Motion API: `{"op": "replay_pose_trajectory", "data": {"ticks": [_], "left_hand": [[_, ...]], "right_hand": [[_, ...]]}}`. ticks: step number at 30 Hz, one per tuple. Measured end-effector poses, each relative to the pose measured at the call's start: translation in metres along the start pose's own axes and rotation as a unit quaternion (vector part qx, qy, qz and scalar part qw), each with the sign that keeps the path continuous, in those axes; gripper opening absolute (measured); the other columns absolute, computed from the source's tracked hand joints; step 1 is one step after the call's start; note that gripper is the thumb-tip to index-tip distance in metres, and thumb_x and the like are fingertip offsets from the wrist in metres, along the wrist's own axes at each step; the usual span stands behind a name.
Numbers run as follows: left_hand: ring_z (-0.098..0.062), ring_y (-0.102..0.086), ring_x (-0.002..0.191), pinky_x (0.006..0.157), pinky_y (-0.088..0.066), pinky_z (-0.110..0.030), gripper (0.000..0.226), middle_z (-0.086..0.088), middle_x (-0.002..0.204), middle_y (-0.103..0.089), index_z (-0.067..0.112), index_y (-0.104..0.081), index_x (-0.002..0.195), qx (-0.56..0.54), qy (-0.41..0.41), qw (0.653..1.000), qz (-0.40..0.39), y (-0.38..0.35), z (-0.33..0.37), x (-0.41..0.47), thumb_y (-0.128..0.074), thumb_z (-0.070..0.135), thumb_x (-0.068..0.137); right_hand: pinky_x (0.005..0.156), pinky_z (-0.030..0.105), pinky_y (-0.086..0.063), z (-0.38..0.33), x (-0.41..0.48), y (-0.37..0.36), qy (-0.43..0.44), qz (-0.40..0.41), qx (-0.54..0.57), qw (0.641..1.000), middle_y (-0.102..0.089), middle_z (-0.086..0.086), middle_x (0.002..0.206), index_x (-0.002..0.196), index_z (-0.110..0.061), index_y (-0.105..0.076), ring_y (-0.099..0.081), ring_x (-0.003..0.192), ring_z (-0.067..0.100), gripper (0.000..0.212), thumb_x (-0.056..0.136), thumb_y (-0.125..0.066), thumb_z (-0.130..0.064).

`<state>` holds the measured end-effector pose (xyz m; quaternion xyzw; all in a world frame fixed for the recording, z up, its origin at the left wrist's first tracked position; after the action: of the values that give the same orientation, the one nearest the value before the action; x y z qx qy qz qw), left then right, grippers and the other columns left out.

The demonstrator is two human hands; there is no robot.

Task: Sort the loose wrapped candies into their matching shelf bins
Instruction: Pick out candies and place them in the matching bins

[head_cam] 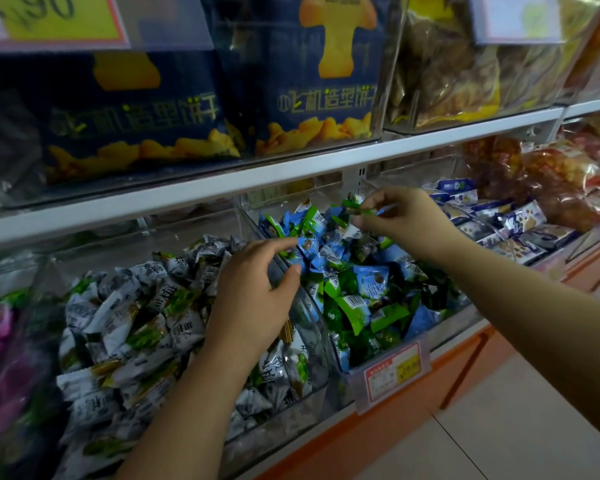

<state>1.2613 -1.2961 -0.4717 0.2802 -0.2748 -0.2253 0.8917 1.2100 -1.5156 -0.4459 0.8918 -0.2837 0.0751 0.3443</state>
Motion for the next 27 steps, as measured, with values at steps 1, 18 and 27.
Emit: {"op": "replay_pose_trajectory", "data": {"ticks": [1, 18, 27], "left_hand": [[-0.019, -0.054, 0.110, 0.096, -0.042, -0.026, 0.036, 0.018, 0.131, -0.050, 0.035, -0.052, 0.128, -0.017, -0.007, 1.000, 0.014, 0.001, 0.004, -0.001, -0.054, 0.034, 0.093], [0.031, -0.043, 0.068, 0.060, -0.034, 0.007, 0.042, 0.023, 0.109, -0.045, 0.033, -0.049, 0.132, -0.117, 0.032, 0.991, 0.058, 0.002, -0.001, -0.002, -0.058, 0.036, 0.090], [0.022, -0.047, 0.086, 0.065, -0.033, 0.008, 0.040, 0.035, 0.097, -0.046, 0.037, -0.051, 0.127, -0.140, 0.038, 0.988, 0.057, 0.000, -0.004, 0.000, -0.060, 0.039, 0.089]], "right_hand": [[0.071, 0.026, -0.053, -0.009, -0.006, 0.000, 0.000, -0.008, 0.028, 1.000, -0.065, 0.001, 0.083, 0.090, -0.010, -0.064, -0.066, 0.074, 0.012, 0.022, 0.081, -0.074, -0.028], [0.083, 0.022, -0.042, 0.044, 0.005, -0.013, -0.071, -0.011, -0.110, 0.991, -0.067, 0.006, 0.107, 0.113, -0.010, -0.063, -0.062, 0.103, 0.021, 0.026, 0.087, -0.065, -0.007], [0.073, 0.024, -0.038, 0.055, 0.025, -0.026, -0.106, 0.000, -0.173, 0.979, -0.062, 0.007, 0.100, 0.102, -0.007, -0.064, -0.055, 0.089, 0.021, 0.020, 0.083, -0.069, -0.008]]}}
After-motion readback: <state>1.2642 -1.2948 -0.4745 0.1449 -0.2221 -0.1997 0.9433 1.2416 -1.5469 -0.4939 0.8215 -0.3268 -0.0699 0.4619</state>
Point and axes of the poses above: each hand's wrist, its own x-axis towards the middle knuckle, its own y-axis out of the back of the hand, z = x × y, the point moved 4 cm from there along x, towards the middle knuckle
